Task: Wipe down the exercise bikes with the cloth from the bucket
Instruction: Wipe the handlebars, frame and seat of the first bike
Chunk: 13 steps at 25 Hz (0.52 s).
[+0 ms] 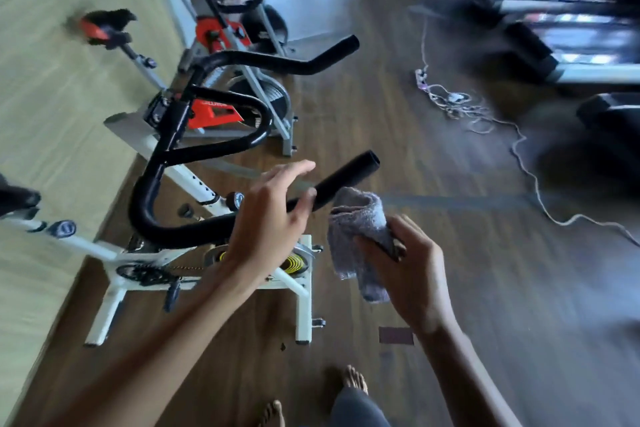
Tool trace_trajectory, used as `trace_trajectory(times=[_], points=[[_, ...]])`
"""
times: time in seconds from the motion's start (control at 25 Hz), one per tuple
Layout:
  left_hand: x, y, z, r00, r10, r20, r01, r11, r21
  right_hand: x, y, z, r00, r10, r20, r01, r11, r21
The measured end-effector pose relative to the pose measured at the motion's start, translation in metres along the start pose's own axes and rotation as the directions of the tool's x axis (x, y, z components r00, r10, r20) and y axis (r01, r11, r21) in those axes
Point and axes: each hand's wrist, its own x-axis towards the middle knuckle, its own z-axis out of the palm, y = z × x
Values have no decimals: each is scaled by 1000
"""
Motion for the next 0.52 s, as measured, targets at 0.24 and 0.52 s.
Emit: trace_trajectory(times=[0.24, 0.52], points=[[21, -16, -16, 993, -20, 114, 29, 996, -85, 28, -14, -5, 973, -118, 200, 126, 992, -26], [24, -11, -3, 984, -116, 133, 132, 984, -123, 46, 7, 21, 947, -105, -303, 85, 993, -77]])
